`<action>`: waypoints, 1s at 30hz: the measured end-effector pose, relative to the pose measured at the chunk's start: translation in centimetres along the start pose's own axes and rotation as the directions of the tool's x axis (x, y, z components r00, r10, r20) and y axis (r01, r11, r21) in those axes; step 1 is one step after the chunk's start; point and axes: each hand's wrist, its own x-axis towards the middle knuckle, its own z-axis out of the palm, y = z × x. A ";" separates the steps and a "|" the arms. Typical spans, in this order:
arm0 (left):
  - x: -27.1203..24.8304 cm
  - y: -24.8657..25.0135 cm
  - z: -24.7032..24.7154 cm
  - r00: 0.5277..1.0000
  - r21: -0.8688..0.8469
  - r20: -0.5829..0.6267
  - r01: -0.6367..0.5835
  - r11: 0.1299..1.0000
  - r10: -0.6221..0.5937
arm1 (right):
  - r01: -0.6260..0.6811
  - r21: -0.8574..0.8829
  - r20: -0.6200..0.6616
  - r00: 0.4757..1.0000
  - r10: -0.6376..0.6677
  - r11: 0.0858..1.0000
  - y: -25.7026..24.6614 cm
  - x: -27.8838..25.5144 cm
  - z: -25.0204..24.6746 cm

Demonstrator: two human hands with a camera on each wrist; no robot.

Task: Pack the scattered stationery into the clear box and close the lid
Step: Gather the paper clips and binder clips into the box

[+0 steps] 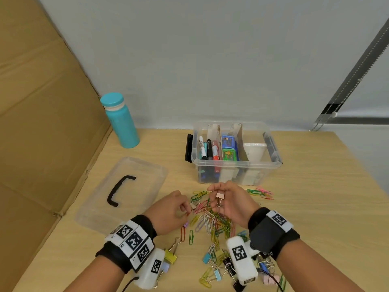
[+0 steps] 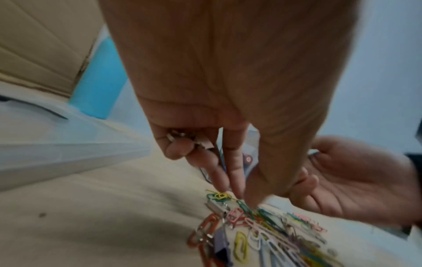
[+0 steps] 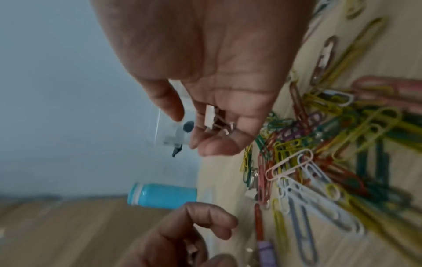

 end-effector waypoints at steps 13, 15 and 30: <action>-0.1 0.1 1.0 0.994 0.257 0.070 0.061 0.964 -0.082 | 0.139 -0.966 0.143 0.990 -0.004 -0.220 0.6 4.7 4.5; -0.4 0.0 1.1 0.996 0.241 0.062 0.054 0.969 -0.070 | 0.137 -0.971 0.142 0.990 -0.014 -0.198 0.6 4.4 4.4; -0.1 1.5 -1.0 0.982 -0.120 -0.184 0.019 0.993 -0.042 | 0.102 -0.814 -0.144 0.918 -0.370 0.572 -14.2 -4.4 -1.7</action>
